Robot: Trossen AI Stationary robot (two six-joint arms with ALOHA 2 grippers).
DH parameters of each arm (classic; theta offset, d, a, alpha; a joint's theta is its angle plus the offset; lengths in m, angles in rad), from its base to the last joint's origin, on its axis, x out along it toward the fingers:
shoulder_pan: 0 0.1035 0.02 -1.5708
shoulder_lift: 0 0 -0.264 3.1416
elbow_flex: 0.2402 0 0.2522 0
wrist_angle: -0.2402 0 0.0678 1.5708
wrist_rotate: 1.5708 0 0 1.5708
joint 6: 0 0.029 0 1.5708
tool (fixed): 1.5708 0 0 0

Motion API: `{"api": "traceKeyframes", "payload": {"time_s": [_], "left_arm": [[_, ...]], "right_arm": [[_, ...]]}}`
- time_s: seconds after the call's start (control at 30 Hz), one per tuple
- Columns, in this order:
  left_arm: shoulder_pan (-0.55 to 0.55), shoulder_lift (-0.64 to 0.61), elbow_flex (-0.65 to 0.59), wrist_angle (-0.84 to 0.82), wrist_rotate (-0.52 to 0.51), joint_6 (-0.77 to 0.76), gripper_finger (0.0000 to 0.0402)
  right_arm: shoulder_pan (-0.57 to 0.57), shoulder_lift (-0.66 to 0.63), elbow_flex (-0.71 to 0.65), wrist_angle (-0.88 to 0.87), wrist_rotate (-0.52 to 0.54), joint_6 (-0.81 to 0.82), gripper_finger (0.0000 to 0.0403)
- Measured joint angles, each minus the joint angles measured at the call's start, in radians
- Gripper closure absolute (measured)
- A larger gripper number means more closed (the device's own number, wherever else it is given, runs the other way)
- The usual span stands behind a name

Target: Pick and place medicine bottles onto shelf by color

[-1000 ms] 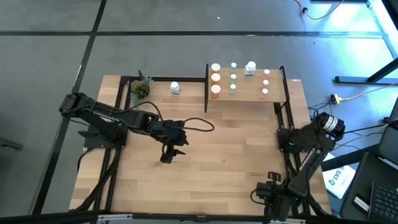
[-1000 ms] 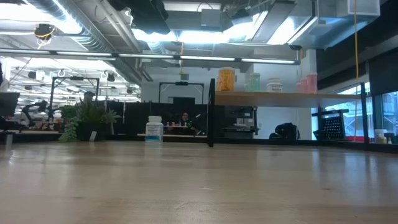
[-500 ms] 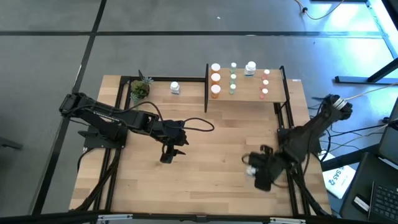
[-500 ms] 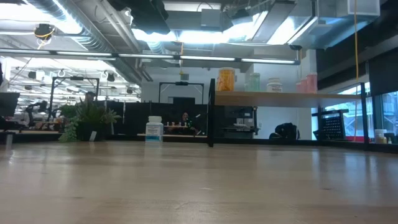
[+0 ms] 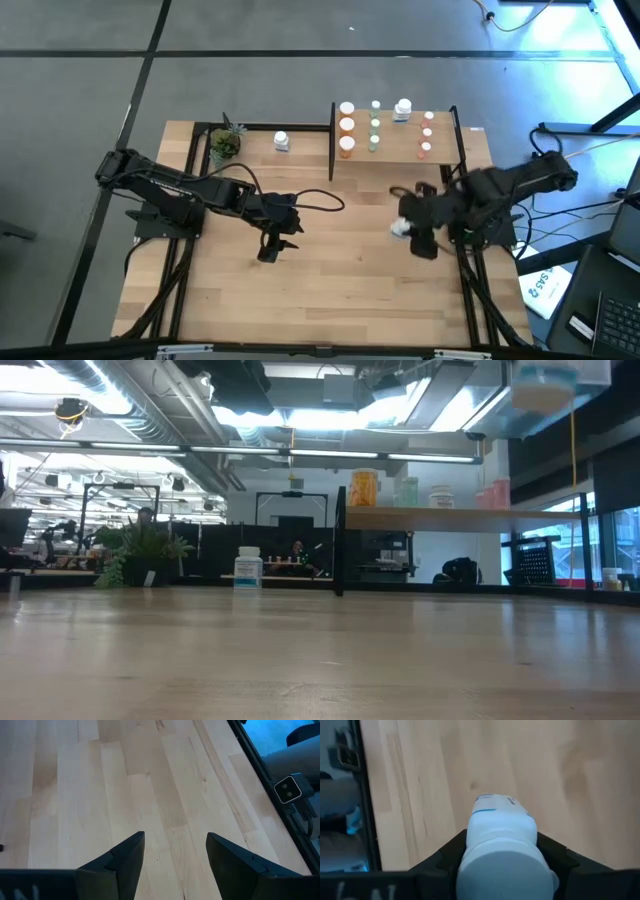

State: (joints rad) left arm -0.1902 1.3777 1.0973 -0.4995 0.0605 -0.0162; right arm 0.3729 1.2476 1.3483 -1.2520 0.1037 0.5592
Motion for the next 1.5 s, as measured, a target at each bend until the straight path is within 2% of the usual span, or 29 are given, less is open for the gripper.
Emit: {"api": "traceKeyframes", "payload": {"time_s": [0.17,0.4,0.57,0.67,0.77,1.17,1.37,1.5], "left_arm": [[0.0,0.0,0.0,0.0,0.0,0.0,0.0195],[0.0,0.0,0.0,0.002,0.0,0.0,0.0195],[-0.001,0.0,0.0,0.03,-0.002,-0.125,0.0195],[0.005,0.0,0.0,0.048,-0.003,-0.224,0.0195],[0.003,0.0,0.0,0.048,-0.005,-0.244,0.0195],[-0.003,0.0,0.0,0.069,-0.013,-0.247,0.0195],[0.034,0.0,0.0,0.076,-0.033,-0.246,0.0195],[0.059,0.0,0.0,0.076,-0.032,-0.239,0.0195]], "right_arm": [[-0.108,0.027,0.215,-0.127,0.001,-0.119,0.0231],[-0.275,0.131,0.477,-0.253,0.001,-0.336,0.0231],[-0.39,0.228,0.625,-0.324,-0.03,-0.505,0.0231],[-0.463,0.272,0.687,-0.322,-0.107,-0.615,0.0231],[-0.536,0.307,0.733,-0.319,-0.184,-0.731,0.0231],[-0.877,0.335,0.737,-0.318,-0.185,-1.01,0.0231],[-0.993,0.335,0.616,-0.32,-0.185,-1.12,0.0231],[-1.057,0.336,0.521,-0.298,-0.177,-1.126,0.0231]]}}
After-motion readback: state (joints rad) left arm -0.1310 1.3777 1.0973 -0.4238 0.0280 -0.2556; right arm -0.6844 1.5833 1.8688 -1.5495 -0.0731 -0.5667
